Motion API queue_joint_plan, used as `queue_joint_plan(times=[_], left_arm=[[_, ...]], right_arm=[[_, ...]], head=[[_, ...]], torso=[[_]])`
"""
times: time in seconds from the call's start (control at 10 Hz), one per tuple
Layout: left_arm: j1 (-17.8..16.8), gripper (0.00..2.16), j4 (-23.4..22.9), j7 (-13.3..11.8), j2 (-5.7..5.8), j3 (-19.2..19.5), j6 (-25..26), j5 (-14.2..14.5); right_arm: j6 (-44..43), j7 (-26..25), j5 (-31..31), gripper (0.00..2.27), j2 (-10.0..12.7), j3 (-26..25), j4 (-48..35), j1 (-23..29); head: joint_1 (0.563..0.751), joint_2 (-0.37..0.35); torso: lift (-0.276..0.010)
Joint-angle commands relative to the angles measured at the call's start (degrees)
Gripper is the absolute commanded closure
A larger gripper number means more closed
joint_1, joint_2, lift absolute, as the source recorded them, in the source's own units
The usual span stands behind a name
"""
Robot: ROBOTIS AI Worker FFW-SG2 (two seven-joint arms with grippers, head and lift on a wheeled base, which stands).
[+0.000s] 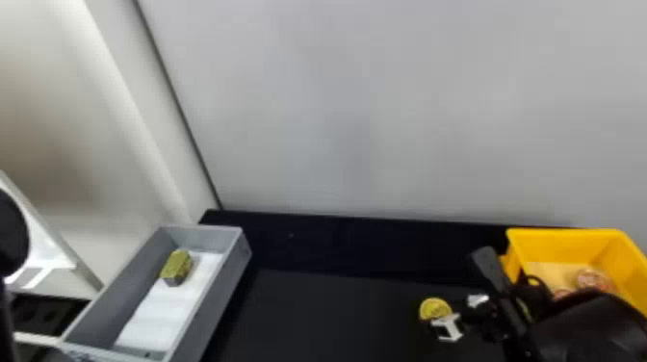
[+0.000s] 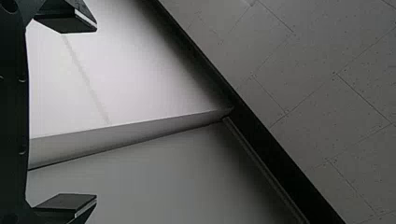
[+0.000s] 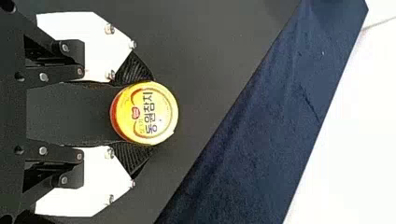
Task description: Pick up the round yellow can and place it in the yellow rectangular box
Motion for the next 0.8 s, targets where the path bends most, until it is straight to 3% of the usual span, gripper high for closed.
queue_joint_plan(times=[0.0,0.3,0.5,0.7], left_arm=[[0.85,0.01,-0.86,0.0,0.18,0.83,0.83,0.23],[1.46,0.01,-2.27,0.09,0.97,2.59,2.85,0.49],[1.64,0.01,-2.35,0.09,1.41,2.77,3.11,0.49],[1.9,0.01,-2.35,0.09,1.5,3.12,3.29,0.58]], right_arm=[[13.24,1.04,1.94,0.74,-1.73,-4.56,-22.4,8.21],[28.45,3.94,8.01,0.74,-1.64,-8.78,-44.98,12.26],[36.01,8.42,14.34,0.74,-2.79,-9.66,-53.69,11.82],[38.04,10.01,17.95,0.74,-5.42,-11.77,-56.5,11.29]], head=[[0.621,0.223],[0.621,0.223],[0.621,0.223],[0.621,0.223]], torso=[[0.0],[0.0],[0.0],[0.0]])
